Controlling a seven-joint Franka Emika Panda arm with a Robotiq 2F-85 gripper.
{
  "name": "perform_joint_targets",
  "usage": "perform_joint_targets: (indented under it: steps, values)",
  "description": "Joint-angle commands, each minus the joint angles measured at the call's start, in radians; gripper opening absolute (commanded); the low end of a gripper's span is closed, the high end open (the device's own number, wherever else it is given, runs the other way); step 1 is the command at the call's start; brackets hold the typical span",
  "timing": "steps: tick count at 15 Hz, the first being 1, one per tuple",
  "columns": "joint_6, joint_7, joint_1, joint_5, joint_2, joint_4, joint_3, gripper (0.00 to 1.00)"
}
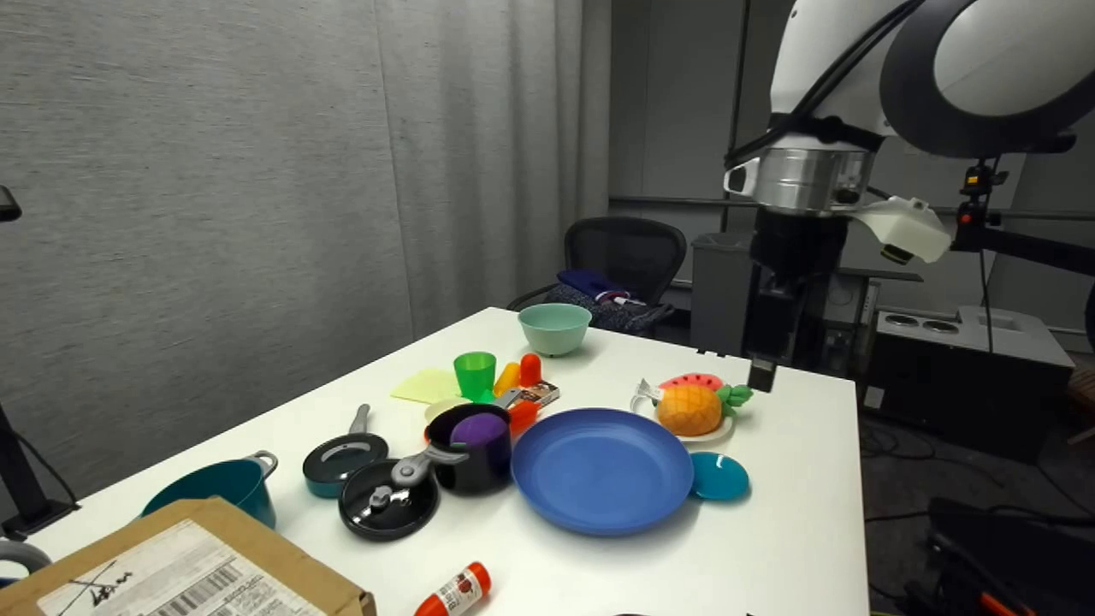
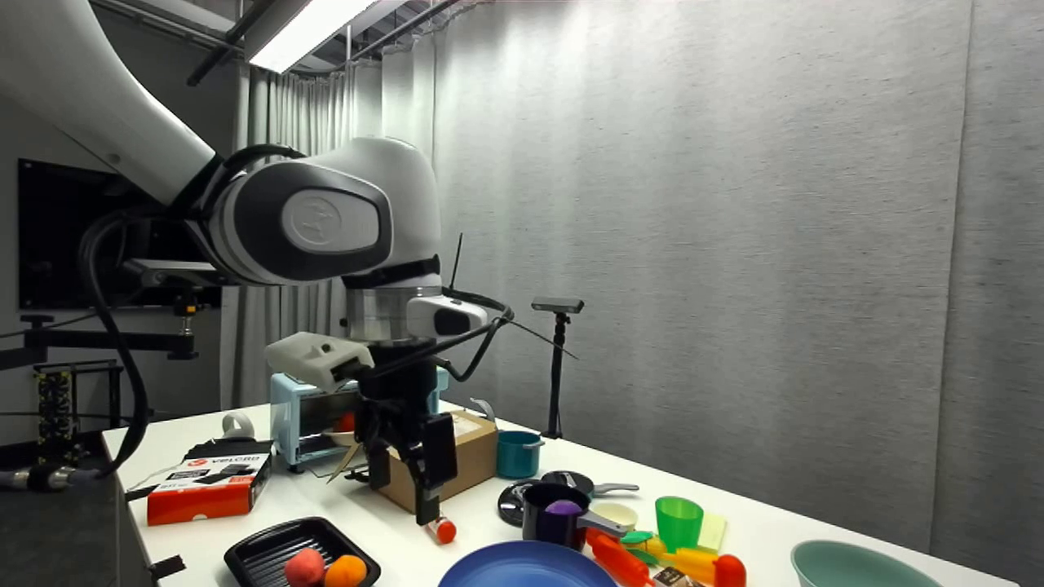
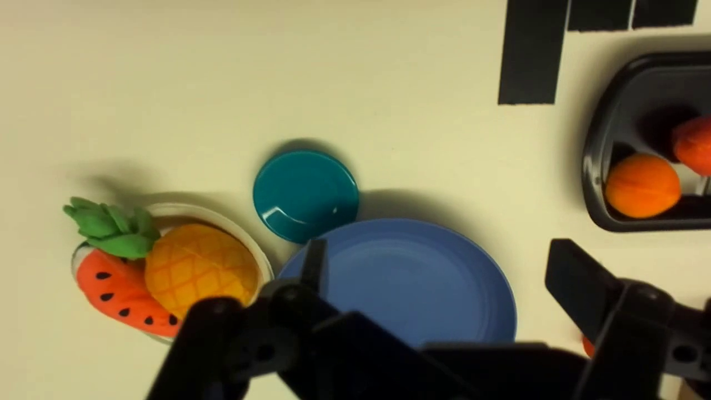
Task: Put all the plush fruit toys on the plate
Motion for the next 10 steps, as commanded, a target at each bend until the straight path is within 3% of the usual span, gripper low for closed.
perform_joint_targets:
  steps: [1,5,7,9,10]
  values:
    - [-0.100,-0.007,-0.071,-0.156,0.083,0.069,0.020,1.00]
    - [0.084,0.105,-0.144,-0.325,0.164,0.073,0.002,1.00]
    - [0.171,0.157,-0.170,-0.321,0.221,0.080,-0.021,1.00]
    - [0.198,0.150,-0.169,-0.243,0.263,0.099,-0.047,1.00]
    - [0.170,0.136,-0.163,-0.280,0.210,0.062,-0.032,1.00]
